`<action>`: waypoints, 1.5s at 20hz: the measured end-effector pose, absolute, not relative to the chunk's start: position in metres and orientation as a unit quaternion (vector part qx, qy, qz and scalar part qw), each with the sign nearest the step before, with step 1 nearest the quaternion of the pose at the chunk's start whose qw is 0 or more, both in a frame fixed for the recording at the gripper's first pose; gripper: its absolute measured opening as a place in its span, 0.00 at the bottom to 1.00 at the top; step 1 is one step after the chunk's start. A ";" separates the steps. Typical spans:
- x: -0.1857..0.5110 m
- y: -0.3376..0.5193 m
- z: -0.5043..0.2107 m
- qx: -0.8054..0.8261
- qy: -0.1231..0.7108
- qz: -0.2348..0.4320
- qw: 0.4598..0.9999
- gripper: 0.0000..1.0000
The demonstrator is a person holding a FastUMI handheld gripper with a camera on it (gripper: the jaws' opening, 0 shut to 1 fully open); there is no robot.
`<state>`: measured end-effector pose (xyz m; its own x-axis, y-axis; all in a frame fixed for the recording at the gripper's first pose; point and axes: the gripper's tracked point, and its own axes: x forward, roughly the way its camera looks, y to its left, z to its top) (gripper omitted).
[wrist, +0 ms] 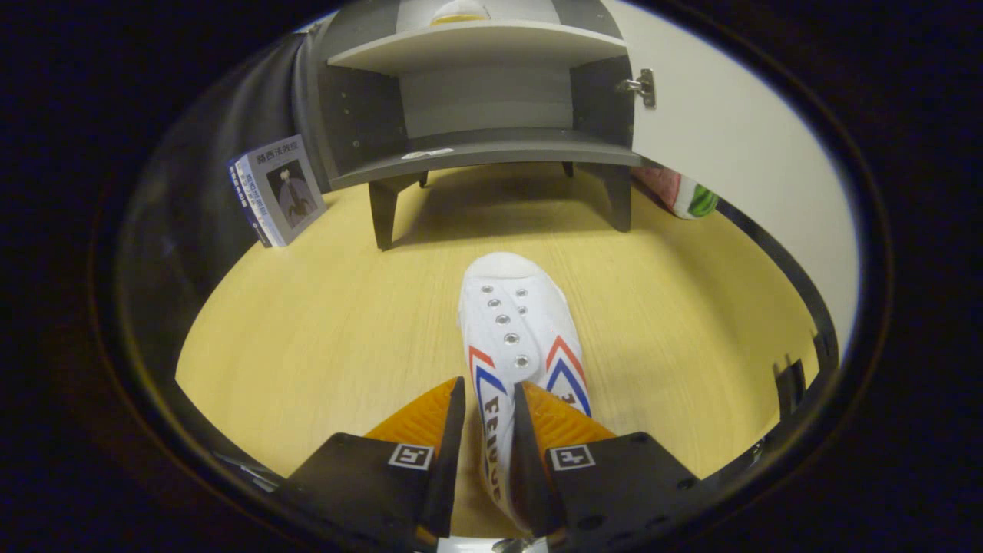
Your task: Open the shoe cabinet door, grab the shoes and put them into the shoe cabinet, then close the shoe cabinet door.
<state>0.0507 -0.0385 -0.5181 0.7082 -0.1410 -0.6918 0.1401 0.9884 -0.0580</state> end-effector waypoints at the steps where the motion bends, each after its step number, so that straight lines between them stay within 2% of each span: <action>1: 0.050 -0.039 -0.517 -0.005 0.375 -0.076 0.924 0.41; 5: 0.052 -0.039 -0.517 -0.012 0.360 -0.073 0.930 0.30; 8: 0.052 -0.036 -0.519 -0.031 0.350 -0.061 0.934 0.07; 10: 0.051 -0.035 -0.516 -0.030 0.349 -0.054 0.935 0.03; 23: 0.072 -0.038 -0.457 0.009 0.283 -0.017 0.959 0.02; 27: 0.078 -0.039 -0.413 0.018 0.258 -0.018 0.966 0.02; 30: 0.085 -0.037 -0.355 0.008 0.233 -0.021 0.972 0.02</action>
<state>0.0852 -0.0366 -0.3547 0.8902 -0.0371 -0.4541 0.0443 0.9990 0.0053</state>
